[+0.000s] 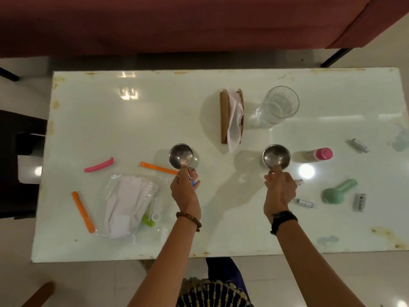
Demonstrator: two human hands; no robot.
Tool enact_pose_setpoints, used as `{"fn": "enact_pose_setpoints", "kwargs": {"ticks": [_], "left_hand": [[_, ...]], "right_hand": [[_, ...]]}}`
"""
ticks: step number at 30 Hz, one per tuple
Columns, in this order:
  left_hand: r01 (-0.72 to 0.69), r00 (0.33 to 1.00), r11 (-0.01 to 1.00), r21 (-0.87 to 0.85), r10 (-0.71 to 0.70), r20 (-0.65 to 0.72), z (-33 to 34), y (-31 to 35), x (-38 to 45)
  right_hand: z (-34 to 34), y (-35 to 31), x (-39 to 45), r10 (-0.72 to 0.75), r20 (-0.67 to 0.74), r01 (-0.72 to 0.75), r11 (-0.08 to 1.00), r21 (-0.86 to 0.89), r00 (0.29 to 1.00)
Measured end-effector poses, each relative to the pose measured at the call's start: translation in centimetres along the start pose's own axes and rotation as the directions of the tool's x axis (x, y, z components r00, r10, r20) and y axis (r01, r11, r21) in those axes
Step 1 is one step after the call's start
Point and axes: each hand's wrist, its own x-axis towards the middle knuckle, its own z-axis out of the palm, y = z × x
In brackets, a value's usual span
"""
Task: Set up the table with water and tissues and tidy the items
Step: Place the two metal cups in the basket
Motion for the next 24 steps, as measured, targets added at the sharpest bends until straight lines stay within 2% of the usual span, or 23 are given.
{"fn": "enact_pose_setpoints", "kwargs": {"ticks": [5,10,14,18,24], "left_hand": [[-0.019,0.996,0.999,-0.041,0.022,0.082,-5.4,2.7,-0.7],[-0.103,0.987,0.989,-0.111,0.115,0.114,-13.6,9.0,1.3],[-0.204,0.974,0.967,-0.152,0.216,0.068,-21.4,16.8,5.2],[-0.265,0.964,0.944,-0.196,0.262,-0.040,-28.4,24.7,9.3],[-0.329,0.939,0.910,-0.252,0.289,-0.185,-36.9,34.4,15.9]], "right_hand": [[1.3,0.6,-8.8,-0.143,0.119,0.150,0.988,-0.045,0.983],[6.8,0.4,-19.3,-0.232,0.341,0.258,0.966,-0.032,0.911],[14.5,0.1,-28.2,-0.294,0.519,0.355,0.935,-0.019,0.802],[22.7,-0.2,-36.5,-0.318,0.659,0.431,0.903,-0.009,0.681],[34.7,-0.9,-46.2,-0.357,0.800,0.566,0.824,0.027,0.482]]}}
